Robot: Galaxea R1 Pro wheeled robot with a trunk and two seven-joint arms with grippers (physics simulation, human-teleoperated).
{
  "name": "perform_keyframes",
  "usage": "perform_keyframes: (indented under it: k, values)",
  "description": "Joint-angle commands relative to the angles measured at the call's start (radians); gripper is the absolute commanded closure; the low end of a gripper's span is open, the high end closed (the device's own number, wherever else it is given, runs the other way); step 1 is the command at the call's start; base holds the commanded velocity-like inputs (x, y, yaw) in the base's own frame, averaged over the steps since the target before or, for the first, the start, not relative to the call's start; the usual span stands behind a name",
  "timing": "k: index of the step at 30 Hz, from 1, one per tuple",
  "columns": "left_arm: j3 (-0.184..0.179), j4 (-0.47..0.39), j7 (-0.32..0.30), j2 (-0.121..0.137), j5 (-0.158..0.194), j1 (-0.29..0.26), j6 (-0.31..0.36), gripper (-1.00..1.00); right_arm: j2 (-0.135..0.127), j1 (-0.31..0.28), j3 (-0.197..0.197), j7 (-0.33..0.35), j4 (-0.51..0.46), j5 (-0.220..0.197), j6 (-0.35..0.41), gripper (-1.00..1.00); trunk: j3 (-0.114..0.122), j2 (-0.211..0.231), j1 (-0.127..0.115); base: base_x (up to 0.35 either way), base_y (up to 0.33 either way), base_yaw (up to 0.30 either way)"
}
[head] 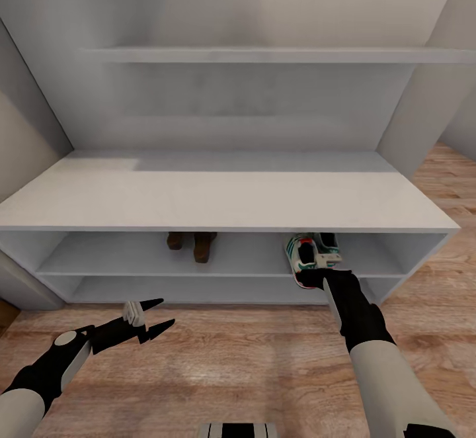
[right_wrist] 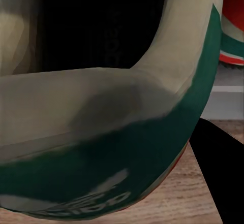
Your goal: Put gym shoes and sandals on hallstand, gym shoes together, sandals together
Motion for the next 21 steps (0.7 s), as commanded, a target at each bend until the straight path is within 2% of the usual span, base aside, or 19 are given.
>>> perform_keyframes:
  k: [1,3,7,21]
  values:
    - [-0.007,0.001,0.001,0.002,0.008,-0.001,-0.006,-1.0,0.001,-0.001,-0.004,0.008,-0.001,0.01,0.004,1.0,-0.001,0.0,0.0,0.0,0.0,0.0]
    - [-0.008,0.001,0.001,0.002,0.008,-0.001,-0.006,-1.0,0.001,-0.001,-0.003,0.008,-0.001,0.01,0.004,1.0,-0.001,0.0,0.0,0.0,0.0,0.0]
    - [-0.008,0.001,0.001,0.002,0.008,-0.001,-0.006,-1.0,0.001,-0.001,-0.002,0.008,-0.001,0.01,0.004,1.0,-0.016,-0.001,0.002,0.0,0.0,0.0]
    - [-0.008,0.001,0.001,-0.002,0.008,-0.001,-0.006,-1.0,0.001,-0.001,-0.004,0.008,-0.001,0.01,0.004,1.0,-0.016,-0.001,0.002,0.022,0.008,0.0]
